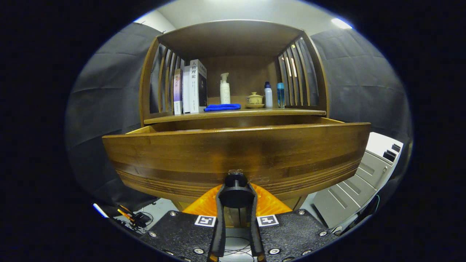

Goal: Pull open the drawer, take out the items inside it, and place them on the countertop above the cabinet.

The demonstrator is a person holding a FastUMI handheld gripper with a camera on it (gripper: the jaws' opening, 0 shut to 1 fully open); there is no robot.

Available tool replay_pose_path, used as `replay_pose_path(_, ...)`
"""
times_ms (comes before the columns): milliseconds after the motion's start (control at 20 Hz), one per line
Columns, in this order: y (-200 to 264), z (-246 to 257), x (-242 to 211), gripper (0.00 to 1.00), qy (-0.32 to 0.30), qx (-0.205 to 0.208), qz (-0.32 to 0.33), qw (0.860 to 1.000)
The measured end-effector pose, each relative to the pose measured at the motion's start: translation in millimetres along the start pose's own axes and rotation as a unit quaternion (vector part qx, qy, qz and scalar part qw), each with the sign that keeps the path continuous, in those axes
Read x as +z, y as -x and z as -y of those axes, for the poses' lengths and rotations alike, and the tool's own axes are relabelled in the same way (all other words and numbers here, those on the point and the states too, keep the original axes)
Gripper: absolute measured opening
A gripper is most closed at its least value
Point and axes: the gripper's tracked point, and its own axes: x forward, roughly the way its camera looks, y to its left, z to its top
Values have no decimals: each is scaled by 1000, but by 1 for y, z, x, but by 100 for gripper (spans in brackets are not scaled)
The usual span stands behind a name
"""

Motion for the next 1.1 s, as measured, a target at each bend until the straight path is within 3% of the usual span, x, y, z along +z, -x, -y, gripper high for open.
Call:
replay_pose_path(600, 17, 0, -5, 28, 12, 16, 5, 1000)
replay_pose_path(900, 17, 3, -6, 39, 19, 14, 0, 1000)
replay_pose_path(1100, 33, 5, 15, 54, 10, 16, 29, 999)
